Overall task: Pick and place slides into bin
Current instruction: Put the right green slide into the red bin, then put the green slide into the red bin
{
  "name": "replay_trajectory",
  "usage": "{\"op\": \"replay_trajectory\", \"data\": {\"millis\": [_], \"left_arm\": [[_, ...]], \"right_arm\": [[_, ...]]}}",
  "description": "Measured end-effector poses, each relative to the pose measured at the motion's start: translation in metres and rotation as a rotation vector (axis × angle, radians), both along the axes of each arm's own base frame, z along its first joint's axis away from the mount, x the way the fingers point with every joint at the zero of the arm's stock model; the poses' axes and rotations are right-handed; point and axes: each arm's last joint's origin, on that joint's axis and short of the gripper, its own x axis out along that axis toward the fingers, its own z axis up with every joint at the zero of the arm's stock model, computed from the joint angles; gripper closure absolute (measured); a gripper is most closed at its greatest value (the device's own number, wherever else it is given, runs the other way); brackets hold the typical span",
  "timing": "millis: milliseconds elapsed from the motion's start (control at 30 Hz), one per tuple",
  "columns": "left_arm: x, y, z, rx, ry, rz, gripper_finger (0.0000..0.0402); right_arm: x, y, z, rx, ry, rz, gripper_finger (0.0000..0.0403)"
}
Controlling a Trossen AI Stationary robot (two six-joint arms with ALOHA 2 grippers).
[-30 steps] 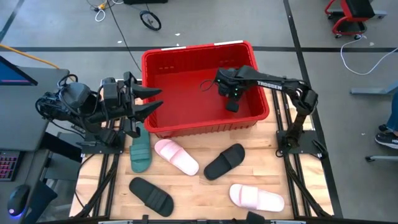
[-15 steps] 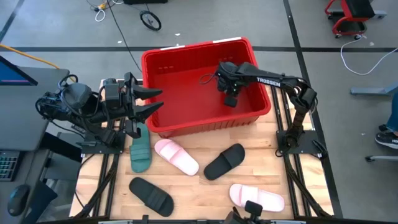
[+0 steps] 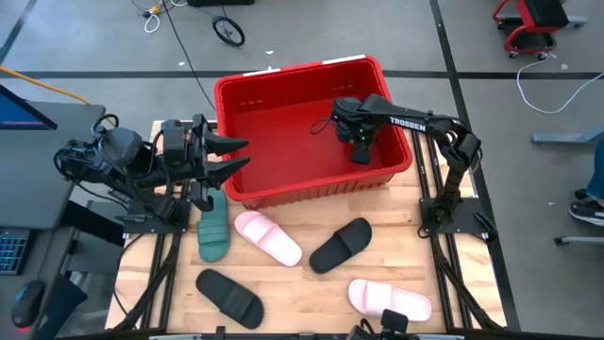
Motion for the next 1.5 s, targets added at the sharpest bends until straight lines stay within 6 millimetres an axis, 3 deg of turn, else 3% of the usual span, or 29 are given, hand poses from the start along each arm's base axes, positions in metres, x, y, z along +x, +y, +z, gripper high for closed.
{"op": "replay_trajectory", "data": {"millis": [233, 333, 467, 600, 833, 967, 1067, 1167, 1367, 1500], "left_arm": [[0.001, 0.0, -0.004, 0.009, 0.037, -0.001, 0.023], [0.002, -0.001, -0.011, -0.025, 0.1, -0.01, 0.023], [0.005, -0.002, -0.03, -0.151, 0.244, -0.037, 0.023], [0.008, -0.012, -0.055, -0.391, 0.456, -0.157, 0.023], [0.027, -0.06, -0.115, -0.674, 0.977, -0.189, 0.023], [0.038, -0.092, -0.159, -0.726, 1.274, -0.018, 0.023], [0.044, -0.112, -0.192, -0.802, 1.403, 0.236, 0.023], [0.054, -0.127, -0.222, -0.956, 1.388, 0.545, 0.023], [0.077, -0.15, -0.28, -1.12, 1.254, 0.959, 0.023], [0.086, -0.156, -0.309, -1.115, 1.228, 1.082, 0.023]], "right_arm": [[-0.003, 0.003, 0.002, 0.003, 0.002, -0.078, 0.0247], [-0.005, 0.012, 0.015, -0.009, -0.032, -0.109, 0.0237], [-0.013, 0.039, 0.048, -0.051, -0.114, -0.046, 0.0235], [-0.028, 0.077, 0.094, -0.082, -0.327, -0.011, 0.0243], [-0.071, 0.14, 0.162, 0.087, -0.833, 0.022, 0.0252], [-0.095, 0.166, 0.188, 0.126, -1.031, 0.056, 0.0252], [-0.109, 0.178, 0.199, 0.137, -1.119, 0.118, 0.0253], [-0.118, 0.185, 0.204, 0.15, -1.152, 0.159, 0.0253], [-0.116, 0.191, 0.204, 0.171, -1.147, 0.192, 0.0253], [-0.108, 0.191, 0.2, 0.176, -1.121, 0.189, 0.0253]]}}
